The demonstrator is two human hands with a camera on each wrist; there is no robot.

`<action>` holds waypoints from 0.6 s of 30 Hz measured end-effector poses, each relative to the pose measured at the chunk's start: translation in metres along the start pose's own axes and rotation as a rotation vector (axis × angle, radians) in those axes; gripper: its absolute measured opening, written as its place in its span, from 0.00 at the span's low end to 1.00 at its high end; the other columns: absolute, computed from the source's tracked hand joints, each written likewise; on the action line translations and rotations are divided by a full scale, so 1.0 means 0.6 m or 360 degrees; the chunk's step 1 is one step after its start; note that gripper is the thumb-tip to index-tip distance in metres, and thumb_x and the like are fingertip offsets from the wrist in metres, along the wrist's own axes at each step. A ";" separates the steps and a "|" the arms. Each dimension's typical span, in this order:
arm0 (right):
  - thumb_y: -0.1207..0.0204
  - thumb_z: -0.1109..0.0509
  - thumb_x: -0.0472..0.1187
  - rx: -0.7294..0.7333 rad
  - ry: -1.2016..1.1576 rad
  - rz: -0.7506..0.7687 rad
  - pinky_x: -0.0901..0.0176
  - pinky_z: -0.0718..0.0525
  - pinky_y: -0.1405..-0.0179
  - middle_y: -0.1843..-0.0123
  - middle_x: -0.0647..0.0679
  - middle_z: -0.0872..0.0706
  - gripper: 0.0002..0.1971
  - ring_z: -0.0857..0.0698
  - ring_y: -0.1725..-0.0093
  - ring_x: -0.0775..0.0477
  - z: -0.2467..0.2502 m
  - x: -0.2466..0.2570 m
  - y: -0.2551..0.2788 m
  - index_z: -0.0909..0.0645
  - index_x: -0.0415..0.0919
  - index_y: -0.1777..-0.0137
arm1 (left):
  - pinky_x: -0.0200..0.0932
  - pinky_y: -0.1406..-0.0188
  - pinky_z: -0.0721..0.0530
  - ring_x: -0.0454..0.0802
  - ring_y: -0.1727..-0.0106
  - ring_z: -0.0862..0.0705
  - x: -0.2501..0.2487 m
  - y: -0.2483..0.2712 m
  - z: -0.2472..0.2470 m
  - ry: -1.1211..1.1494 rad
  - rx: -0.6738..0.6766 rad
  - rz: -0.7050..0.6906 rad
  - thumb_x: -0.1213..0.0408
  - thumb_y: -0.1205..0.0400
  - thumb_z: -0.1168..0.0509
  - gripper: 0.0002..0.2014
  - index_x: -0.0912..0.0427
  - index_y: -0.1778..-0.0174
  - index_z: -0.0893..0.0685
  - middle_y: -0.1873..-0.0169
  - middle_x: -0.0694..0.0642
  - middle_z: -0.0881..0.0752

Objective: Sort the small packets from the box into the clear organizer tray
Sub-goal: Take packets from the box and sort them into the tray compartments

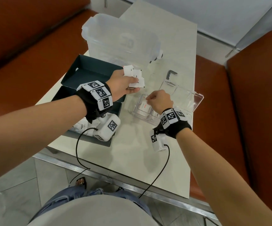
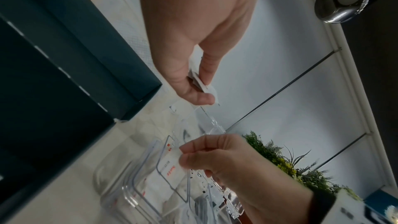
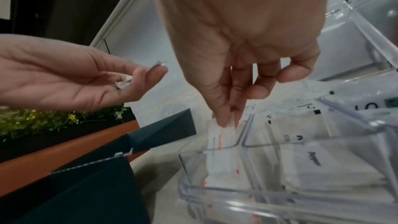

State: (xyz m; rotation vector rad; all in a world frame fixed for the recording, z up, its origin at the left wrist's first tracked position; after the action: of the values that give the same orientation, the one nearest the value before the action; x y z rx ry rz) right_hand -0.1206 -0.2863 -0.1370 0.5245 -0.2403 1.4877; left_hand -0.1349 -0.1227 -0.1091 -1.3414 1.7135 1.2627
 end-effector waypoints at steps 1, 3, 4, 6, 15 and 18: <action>0.23 0.32 0.37 0.0007 0.0048 0.0011 0.42 0.27 0.30 0.44 0.49 0.12 0.09 0.18 0.39 0.43 -0.002 -0.001 0.001 0.12 0.49 0.51 | 0.44 0.59 0.09 0.56 0.49 0.14 0.000 0.000 0.001 0.0004 -0.0007 0.0002 0.80 0.19 0.35 0.14 0.66 0.39 0.21 0.44 0.63 0.16; 0.23 0.32 0.36 0.0002 0.0120 0.0046 0.43 0.28 0.31 0.46 0.50 0.11 0.09 0.18 0.40 0.43 -0.006 -0.002 0.003 0.12 0.50 0.50 | 0.44 0.58 0.09 0.57 0.47 0.14 0.001 0.001 0.002 0.0010 -0.0016 0.0005 0.80 0.19 0.35 0.15 0.67 0.36 0.22 0.41 0.65 0.17; 0.23 0.32 0.35 -0.0007 0.0156 0.0066 0.45 0.29 0.32 0.47 0.50 0.11 0.10 0.18 0.41 0.43 -0.009 -0.003 0.003 0.12 0.49 0.50 | 0.44 0.58 0.09 0.57 0.47 0.14 0.001 0.001 0.003 0.0011 -0.0017 0.0005 0.80 0.19 0.35 0.16 0.68 0.35 0.22 0.40 0.65 0.17; 0.24 0.33 0.32 -0.0033 0.0251 0.0113 0.47 0.31 0.35 0.47 0.50 0.11 0.12 0.19 0.40 0.43 -0.017 -0.004 0.003 0.12 0.48 0.49 | 0.45 0.57 0.09 0.58 0.46 0.15 0.001 0.002 0.003 0.0014 -0.0010 0.0003 0.80 0.18 0.35 0.16 0.67 0.35 0.22 0.40 0.65 0.17; 0.25 0.31 0.28 -0.0079 0.0677 0.0367 0.49 0.38 0.47 0.49 0.47 0.11 0.12 0.18 0.44 0.41 -0.046 -0.004 0.000 0.15 0.44 0.47 | 0.42 0.60 0.10 0.56 0.49 0.14 0.000 0.004 0.002 0.0041 0.0036 0.0004 0.80 0.19 0.34 0.14 0.66 0.39 0.21 0.47 0.61 0.16; 0.26 0.35 0.28 -0.0168 0.0607 0.0388 0.49 0.37 0.46 0.51 0.49 0.11 0.13 0.18 0.46 0.42 -0.034 0.000 0.005 0.14 0.45 0.51 | 0.39 0.62 0.11 0.55 0.48 0.15 -0.001 0.004 0.003 -0.0059 0.0047 -0.0014 0.79 0.20 0.33 0.16 0.67 0.37 0.21 0.46 0.61 0.16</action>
State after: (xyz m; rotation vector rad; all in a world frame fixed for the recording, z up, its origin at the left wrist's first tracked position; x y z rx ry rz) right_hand -0.1267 -0.2764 -0.1541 0.1223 -0.0831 1.7682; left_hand -0.1372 -0.1208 -0.1086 -1.2994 1.6927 1.2448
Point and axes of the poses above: each hand's wrist, its own y-axis away from the middle knuckle, its own z-axis out of the back of the hand, x = y × z, the point moved 1 cm from there along -y, towards the middle knuckle
